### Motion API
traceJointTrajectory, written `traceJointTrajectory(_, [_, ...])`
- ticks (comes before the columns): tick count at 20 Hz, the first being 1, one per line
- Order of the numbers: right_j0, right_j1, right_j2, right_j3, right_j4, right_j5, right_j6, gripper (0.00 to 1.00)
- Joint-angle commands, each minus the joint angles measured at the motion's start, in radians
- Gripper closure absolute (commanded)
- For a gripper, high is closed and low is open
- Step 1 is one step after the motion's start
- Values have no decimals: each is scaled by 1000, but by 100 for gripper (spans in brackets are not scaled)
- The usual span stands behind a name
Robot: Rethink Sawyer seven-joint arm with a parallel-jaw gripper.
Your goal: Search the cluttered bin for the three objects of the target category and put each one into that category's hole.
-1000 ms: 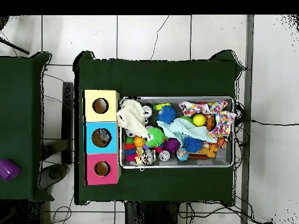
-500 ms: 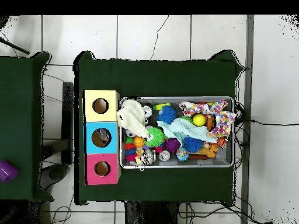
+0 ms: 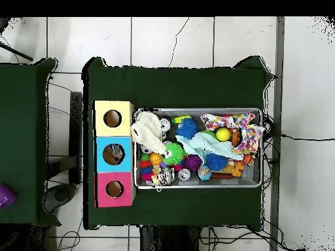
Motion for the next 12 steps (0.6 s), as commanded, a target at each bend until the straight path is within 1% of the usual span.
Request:
traceJointTrajectory(1, [27, 19, -68, 51, 9, 22, -24, 100])
traceJointTrajectory(3, [12, 7, -60, 93, 20, -14, -14, 100])
traceJointTrajectory(5, [14, 4, -64, 93, 22, -12, -2, 100])
traceJointTrajectory(8, [23, 13, -66, 73, 24, 9, -8, 100])
traceJointTrajectory(12, [48, 30, -76, 15, 17, 50, -8, 100])
